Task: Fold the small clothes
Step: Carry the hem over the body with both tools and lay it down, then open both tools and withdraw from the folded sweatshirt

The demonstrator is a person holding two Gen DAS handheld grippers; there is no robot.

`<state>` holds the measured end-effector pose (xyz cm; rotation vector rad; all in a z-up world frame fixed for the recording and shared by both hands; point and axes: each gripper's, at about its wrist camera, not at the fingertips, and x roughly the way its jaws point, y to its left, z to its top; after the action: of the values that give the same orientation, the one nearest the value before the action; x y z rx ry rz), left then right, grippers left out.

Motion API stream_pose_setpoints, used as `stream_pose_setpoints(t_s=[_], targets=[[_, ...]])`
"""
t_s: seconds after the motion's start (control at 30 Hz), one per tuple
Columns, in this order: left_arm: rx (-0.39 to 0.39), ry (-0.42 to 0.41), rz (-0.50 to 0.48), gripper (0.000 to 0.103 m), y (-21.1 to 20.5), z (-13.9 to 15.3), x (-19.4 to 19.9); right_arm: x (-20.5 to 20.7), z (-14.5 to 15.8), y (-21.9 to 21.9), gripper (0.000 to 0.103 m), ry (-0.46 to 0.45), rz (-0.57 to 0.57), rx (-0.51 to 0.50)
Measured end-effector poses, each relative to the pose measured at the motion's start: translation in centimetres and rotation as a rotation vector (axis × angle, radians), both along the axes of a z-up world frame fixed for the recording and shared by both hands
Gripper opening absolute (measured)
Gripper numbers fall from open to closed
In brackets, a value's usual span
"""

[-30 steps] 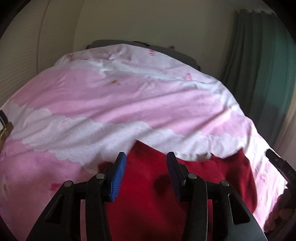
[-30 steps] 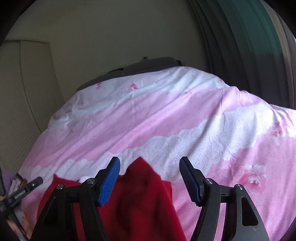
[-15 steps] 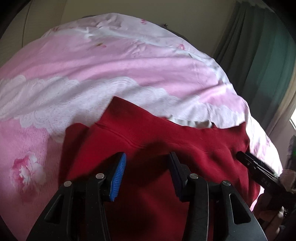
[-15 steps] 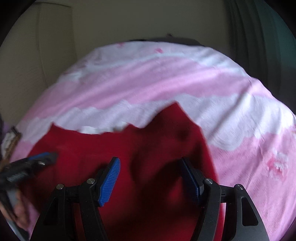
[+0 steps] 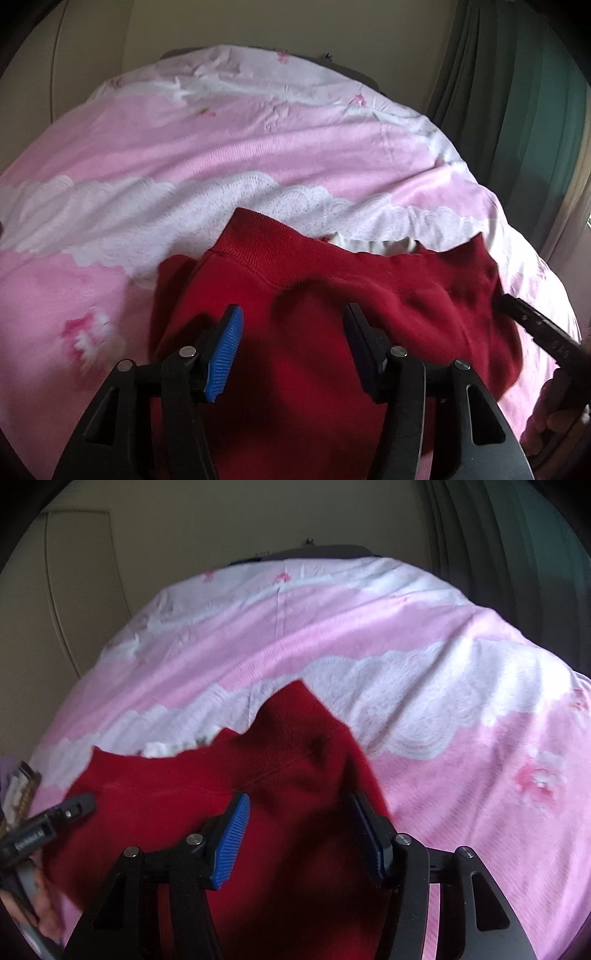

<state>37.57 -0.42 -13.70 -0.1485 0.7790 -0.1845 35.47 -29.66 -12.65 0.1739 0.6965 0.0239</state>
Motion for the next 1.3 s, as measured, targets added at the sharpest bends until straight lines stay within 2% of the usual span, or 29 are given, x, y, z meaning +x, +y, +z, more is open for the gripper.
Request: stream_pose_setpoints(t_s=[0.07, 0.2, 0.27, 0.53, 0.7, 0.97, 1.3], targets=[[0.028, -0.02, 0.014, 0.058, 0.0, 0.9, -1.7, -1.5, 0.7, -0.3, 0.063, -0.008, -0.006, 0.006], [0.073, -0.048, 0.04, 0.064, 0.1, 2.4, -5.2, -4.8, 1.8, -1.4, 0.064, -0.017, -0.021, 0.0], [0.077, -0.046, 0.048, 0.065, 0.2, 2.7, -6.7, -6.7, 2.0, -1.8, 0.07, -0.02, -0.027, -0.005], [0.105, -0.001, 0.054, 0.065, -0.2, 1.9, -11.8, -11.7, 1.3, -2.5, 0.071, -0.001, -0.038, 0.032], [0.114, -0.005, 0.064, 0.067, -0.6, 1.8, -13.8, -13.3, 0.5, -3.1, 0.071, 0.014, -0.05, 0.088], [0.13, -0.043, 0.098, 0.071, -2.1, 2.0, -14.6, -12.8, -1.9, -5.4, 0.071, 0.056, -0.119, 0.29], [0.101, -0.033, 0.129, 0.071, -2.7, 1.5, -12.8, -8.9, -5.5, -5.8, 0.072, 0.115, -0.155, 0.489]])
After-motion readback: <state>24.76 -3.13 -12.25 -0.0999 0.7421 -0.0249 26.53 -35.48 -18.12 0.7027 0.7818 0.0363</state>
